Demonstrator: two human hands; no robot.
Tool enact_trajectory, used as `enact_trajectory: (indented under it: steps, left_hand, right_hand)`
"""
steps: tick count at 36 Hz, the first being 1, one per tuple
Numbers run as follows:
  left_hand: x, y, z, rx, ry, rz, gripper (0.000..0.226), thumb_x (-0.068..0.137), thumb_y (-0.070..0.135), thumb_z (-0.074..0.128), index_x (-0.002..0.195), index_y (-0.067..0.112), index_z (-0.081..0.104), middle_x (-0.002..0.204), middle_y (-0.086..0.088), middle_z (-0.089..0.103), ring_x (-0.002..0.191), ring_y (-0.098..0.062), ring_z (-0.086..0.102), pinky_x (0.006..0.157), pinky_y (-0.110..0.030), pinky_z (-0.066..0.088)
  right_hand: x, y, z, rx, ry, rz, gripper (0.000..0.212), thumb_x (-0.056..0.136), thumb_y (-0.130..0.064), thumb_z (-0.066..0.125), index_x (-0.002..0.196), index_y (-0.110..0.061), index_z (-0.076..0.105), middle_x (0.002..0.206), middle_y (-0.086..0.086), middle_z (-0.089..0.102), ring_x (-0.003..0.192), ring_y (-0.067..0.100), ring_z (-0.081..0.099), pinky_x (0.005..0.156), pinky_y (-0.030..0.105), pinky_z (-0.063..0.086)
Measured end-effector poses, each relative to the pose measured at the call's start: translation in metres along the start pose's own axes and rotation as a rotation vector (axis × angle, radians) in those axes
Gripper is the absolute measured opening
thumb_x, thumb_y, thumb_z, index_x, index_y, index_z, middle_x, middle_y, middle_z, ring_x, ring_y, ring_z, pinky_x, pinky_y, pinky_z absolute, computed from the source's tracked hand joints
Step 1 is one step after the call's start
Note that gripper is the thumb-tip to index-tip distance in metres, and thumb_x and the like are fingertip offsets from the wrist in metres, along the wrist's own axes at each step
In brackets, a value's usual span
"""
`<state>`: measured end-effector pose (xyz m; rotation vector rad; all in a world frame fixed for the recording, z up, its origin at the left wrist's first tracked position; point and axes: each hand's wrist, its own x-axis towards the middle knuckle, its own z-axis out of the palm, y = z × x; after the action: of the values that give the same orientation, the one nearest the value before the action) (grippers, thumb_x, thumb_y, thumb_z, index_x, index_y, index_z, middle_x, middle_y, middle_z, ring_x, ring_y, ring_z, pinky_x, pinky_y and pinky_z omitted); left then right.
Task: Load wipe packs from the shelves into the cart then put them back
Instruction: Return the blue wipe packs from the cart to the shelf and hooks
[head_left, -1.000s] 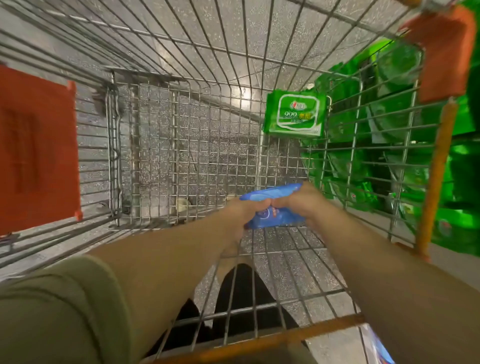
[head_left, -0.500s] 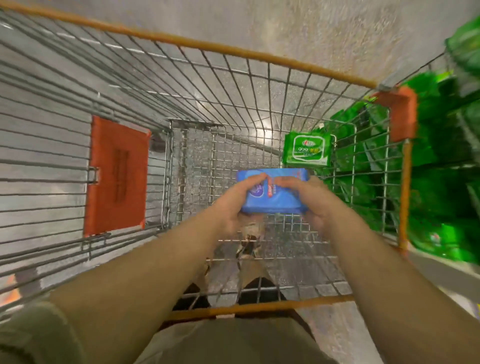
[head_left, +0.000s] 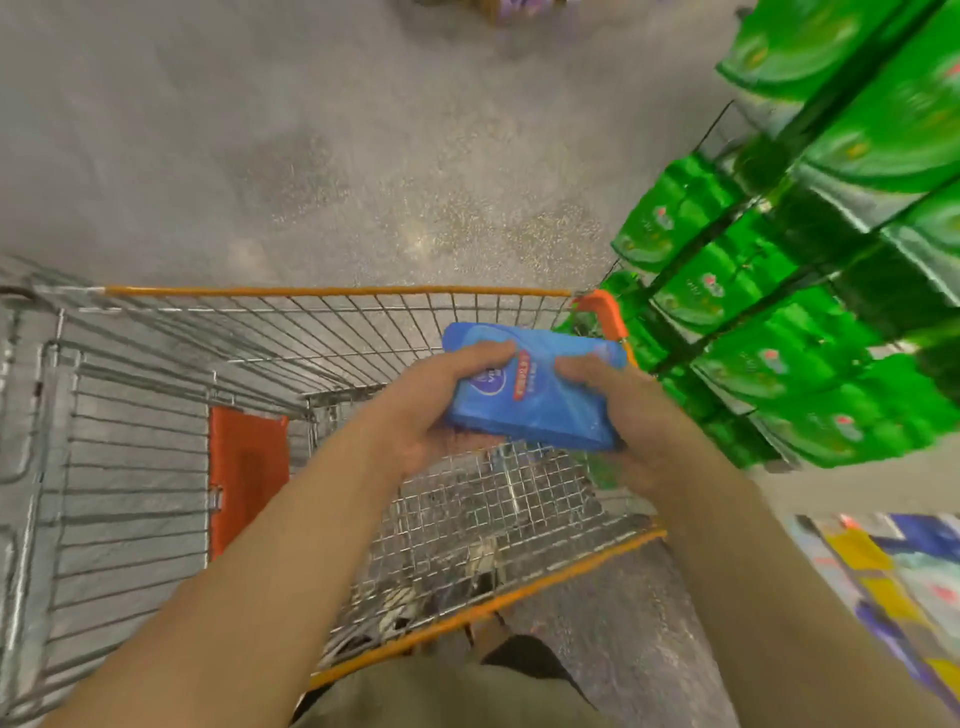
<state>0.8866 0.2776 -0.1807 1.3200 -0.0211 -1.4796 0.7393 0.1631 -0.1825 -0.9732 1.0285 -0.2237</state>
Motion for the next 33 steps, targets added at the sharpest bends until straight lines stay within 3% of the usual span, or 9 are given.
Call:
enact_trajectory:
  steps: [3,6,9,12,13,17,20,25,33]
  left_hand:
    - [-0.02,0.009,0.019,-0.029,-0.115,0.048,0.035,0.073,0.036,0.073,0.102,0.017,0.074,0.096,-0.005,0.077,0.084,-0.022,0.072,0.084,-0.042,0.061]
    - [-0.039,0.014,0.051,-0.16,-0.248,0.071,0.044,0.073,0.043,0.067,0.108,0.018,0.075,0.101,-0.005,0.077,0.078,-0.019,0.074,0.064,-0.033,0.062]
    - [-0.052,0.009,0.081,-0.29,-0.321,0.11,0.042,0.079,0.051,0.061,0.096,0.018,0.08,0.107,-0.007,0.078,0.086,-0.02,0.076,0.077,-0.036,0.062]
    - [-0.073,-0.003,0.123,-0.222,-0.334,0.13,0.052,0.084,0.063,0.055,0.11,0.023,0.076,0.118,-0.003,0.075,0.097,-0.017,0.074,0.089,-0.038,0.056]
    - [-0.079,-0.009,0.136,-0.187,-0.359,0.145,0.051,0.085,0.062,0.054,0.11,0.023,0.077,0.116,-0.002,0.076,0.096,-0.017,0.073,0.087,-0.039,0.055]
    - [-0.111,-0.036,0.19,-0.032,-0.528,0.158,0.034,0.08,0.049,0.056,0.086,0.03,0.084,0.101,0.004,0.079,0.089,-0.011,0.074,0.088,-0.034,0.058]
    - [-0.127,-0.06,0.224,-0.022,-0.578,0.133,0.035,0.083,0.036,0.061,0.106,0.015,0.077,0.103,-0.005,0.079,0.086,-0.014,0.076,0.068,-0.025,0.061]
    - [-0.158,-0.106,0.277,0.123,-0.682,0.094,0.055,0.073,0.034,0.073,0.125,0.015,0.069,0.114,-0.009,0.077,0.098,-0.02,0.076,0.077,-0.031,0.063]
    - [-0.203,-0.198,0.357,0.35,-0.734,0.02,0.044,0.082,0.032,0.077,0.122,0.016,0.072,0.115,-0.008,0.076,0.114,-0.032,0.07,0.107,-0.054,0.049]
  right_hand:
    - [-0.034,-0.012,-0.005,0.076,0.061,-0.106,0.066,0.066,-0.028,0.078,0.127,-0.004,0.065,0.119,0.026,0.07,0.107,0.045,0.067,0.085,0.055,0.055]
    - [-0.072,-0.022,-0.02,0.196,0.161,-0.171,0.058,0.073,-0.031,0.076,0.124,-0.003,0.069,0.117,0.021,0.072,0.105,0.039,0.07,0.082,0.046,0.059]
    - [-0.102,-0.019,-0.034,0.267,0.221,-0.234,0.056,0.056,-0.049,0.087,0.105,-0.022,0.081,0.112,0.01,0.076,0.108,0.033,0.07,0.1,0.052,0.053]
    - [-0.131,-0.019,-0.046,0.418,0.344,-0.341,0.082,0.045,-0.052,0.095,0.118,-0.019,0.075,0.119,0.013,0.073,0.117,0.037,0.066,0.107,0.061,0.046]
    - [-0.14,-0.02,-0.05,0.527,0.379,-0.355,0.086,0.047,-0.042,0.095,0.124,-0.012,0.072,0.122,0.018,0.071,0.118,0.04,0.065,0.107,0.063,0.045]
    - [-0.182,-0.015,-0.069,0.712,0.42,-0.458,0.055,0.078,-0.026,0.074,0.128,-0.005,0.067,0.124,0.022,0.069,0.118,0.04,0.065,0.109,0.058,0.044]
    - [-0.215,0.0,-0.089,0.756,0.531,-0.537,0.051,0.081,-0.031,0.073,0.126,-0.008,0.069,0.12,0.019,0.072,0.112,0.037,0.069,0.107,0.057,0.047]
    - [-0.275,0.026,-0.125,0.843,0.65,-0.635,0.073,0.069,-0.035,0.08,0.134,-0.008,0.062,0.125,0.018,0.07,0.114,0.037,0.068,0.104,0.052,0.05]
    - [-0.392,0.082,-0.197,0.825,0.72,-0.706,0.057,0.078,-0.028,0.073,0.129,-0.007,0.064,0.122,0.016,0.072,0.114,0.035,0.068,0.101,0.05,0.052]
